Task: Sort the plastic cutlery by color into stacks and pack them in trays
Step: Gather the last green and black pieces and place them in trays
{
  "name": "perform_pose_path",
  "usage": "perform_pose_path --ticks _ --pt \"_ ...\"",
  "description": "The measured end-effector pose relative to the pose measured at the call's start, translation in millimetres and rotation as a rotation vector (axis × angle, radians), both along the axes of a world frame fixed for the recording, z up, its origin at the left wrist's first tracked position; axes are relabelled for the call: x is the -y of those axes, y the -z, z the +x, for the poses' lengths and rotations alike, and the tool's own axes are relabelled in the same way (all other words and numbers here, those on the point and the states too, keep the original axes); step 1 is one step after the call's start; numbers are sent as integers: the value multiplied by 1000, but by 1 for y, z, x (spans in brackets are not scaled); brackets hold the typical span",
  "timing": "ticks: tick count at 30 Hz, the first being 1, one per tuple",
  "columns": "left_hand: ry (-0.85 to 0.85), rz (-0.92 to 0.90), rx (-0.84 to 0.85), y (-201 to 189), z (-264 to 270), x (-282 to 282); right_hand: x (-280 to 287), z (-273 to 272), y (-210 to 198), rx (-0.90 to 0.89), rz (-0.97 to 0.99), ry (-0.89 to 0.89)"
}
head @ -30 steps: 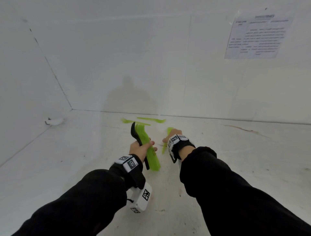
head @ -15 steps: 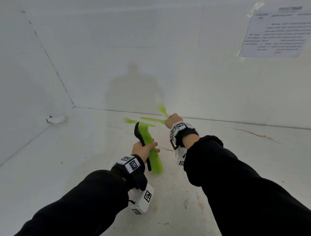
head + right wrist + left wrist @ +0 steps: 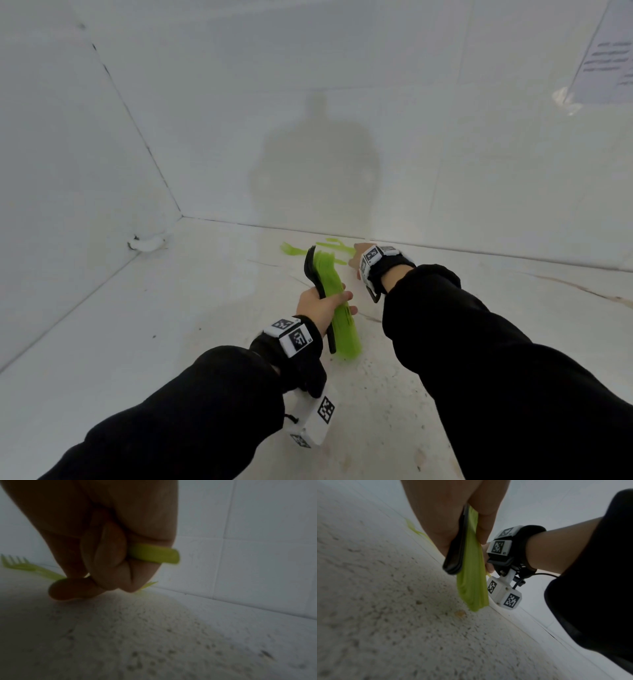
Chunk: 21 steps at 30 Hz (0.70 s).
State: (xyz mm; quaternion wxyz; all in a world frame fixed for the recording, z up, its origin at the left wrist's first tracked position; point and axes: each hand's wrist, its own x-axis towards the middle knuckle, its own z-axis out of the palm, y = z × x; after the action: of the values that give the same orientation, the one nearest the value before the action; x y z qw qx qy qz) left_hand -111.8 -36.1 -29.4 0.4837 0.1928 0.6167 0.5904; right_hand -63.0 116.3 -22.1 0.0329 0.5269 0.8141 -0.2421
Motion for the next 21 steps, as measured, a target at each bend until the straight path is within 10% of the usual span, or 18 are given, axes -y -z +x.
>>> perform_pose_path --ticks 8,21 --pt "-14 5 12 3 0 0 0 -5 4 7 111 -11" --pt "-14 14 4 -1 5 8 4 -19 -5 -535 -1 128"
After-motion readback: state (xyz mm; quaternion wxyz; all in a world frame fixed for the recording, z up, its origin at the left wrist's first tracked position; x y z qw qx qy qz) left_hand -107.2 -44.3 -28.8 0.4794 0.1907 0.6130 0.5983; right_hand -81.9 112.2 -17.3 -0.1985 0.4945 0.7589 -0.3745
